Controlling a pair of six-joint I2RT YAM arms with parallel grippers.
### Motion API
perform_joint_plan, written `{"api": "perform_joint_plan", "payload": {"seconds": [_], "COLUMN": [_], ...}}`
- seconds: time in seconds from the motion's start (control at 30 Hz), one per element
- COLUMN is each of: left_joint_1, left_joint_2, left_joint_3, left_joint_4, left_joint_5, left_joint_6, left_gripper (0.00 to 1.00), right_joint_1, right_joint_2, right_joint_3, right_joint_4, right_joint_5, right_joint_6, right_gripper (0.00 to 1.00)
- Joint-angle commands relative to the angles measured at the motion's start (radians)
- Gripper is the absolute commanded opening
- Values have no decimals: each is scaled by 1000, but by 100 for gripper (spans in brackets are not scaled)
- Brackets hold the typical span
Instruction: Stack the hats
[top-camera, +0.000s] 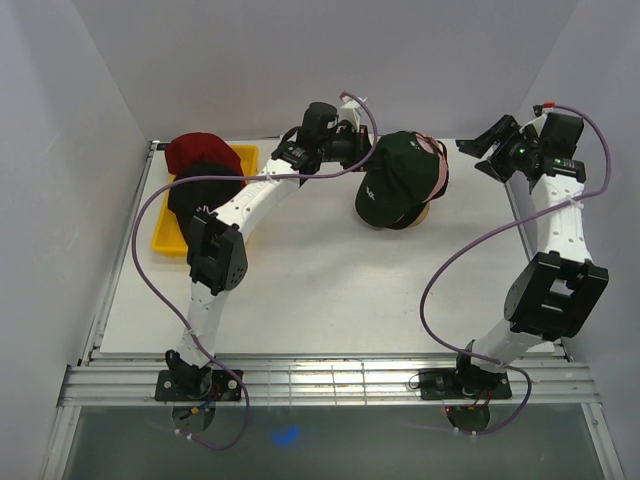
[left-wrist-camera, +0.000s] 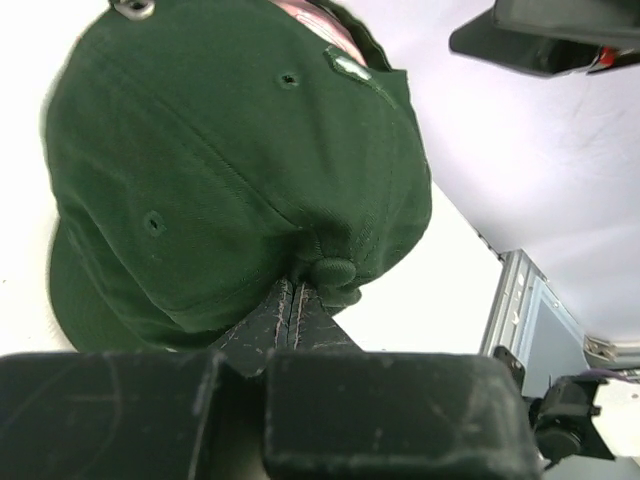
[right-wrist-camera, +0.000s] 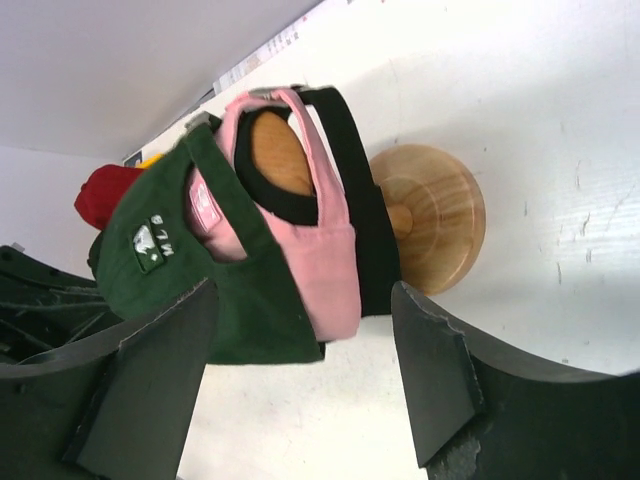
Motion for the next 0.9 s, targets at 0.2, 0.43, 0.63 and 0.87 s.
{"api": "perform_joint_plan", "payload": {"seconds": [0.2, 0.43, 0.63, 0.87], "left_joint_1": [-36, -42, -42, -44], "left_joint_2": [-24, -3, 23, 59], "left_joint_3": [57, 94, 102, 109], "left_joint_4": [32, 30, 24, 7], "left_joint_5": [-98, -58, -32, -20], "left_joint_6": [20, 15, 18, 13], "left_gripper": [0, 0, 0, 0], "right_joint_1": [83, 146, 156, 168], "right_joint_2": [96, 168, 228, 266], "right_joint_3": [202, 315, 367, 381], "right_joint_4": [-52, -131, -167, -168], "right_joint_5": [81, 144, 202, 223], "right_joint_6": [-92, -159, -184, -193], "right_gripper": [75, 74, 71, 56]}}
